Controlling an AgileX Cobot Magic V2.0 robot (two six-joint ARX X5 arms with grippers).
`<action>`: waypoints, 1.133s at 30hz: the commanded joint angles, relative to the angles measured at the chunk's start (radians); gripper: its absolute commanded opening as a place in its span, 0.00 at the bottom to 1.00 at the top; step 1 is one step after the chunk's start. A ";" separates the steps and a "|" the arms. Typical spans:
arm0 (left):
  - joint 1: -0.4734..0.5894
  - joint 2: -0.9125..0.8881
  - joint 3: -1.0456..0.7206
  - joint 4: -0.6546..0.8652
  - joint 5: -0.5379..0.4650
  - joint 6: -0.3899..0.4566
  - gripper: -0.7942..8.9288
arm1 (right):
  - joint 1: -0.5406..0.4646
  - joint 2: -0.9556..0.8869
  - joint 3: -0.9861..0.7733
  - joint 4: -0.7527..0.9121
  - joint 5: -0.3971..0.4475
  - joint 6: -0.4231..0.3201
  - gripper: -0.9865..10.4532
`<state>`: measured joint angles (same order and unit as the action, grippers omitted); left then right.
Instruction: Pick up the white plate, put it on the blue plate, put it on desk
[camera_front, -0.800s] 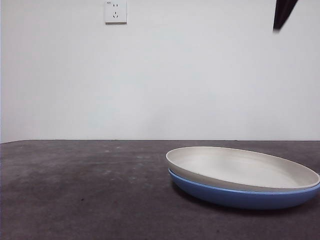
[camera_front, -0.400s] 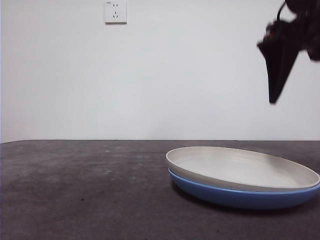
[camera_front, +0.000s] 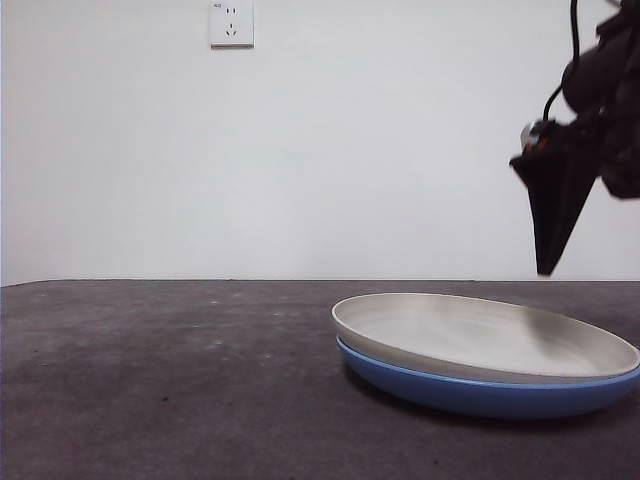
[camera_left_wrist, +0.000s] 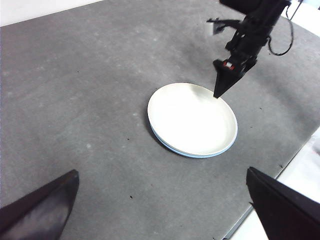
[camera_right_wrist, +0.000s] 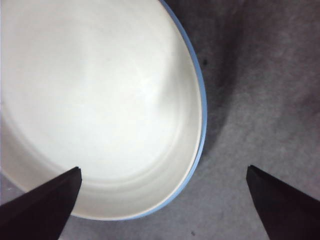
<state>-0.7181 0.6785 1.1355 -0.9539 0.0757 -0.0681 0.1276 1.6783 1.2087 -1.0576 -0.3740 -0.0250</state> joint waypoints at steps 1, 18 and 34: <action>-0.009 0.005 0.008 0.005 -0.005 0.012 0.67 | -0.001 0.056 0.018 0.010 -0.004 -0.021 0.56; -0.009 0.005 0.008 0.006 -0.005 0.011 0.67 | -0.001 0.121 0.017 0.066 -0.071 -0.035 0.44; -0.009 0.005 0.008 0.007 -0.005 0.012 0.67 | -0.001 0.187 0.016 0.074 -0.072 -0.034 0.25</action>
<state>-0.7181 0.6785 1.1355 -0.9535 0.0757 -0.0681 0.1238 1.8393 1.2091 -0.9829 -0.4427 -0.0483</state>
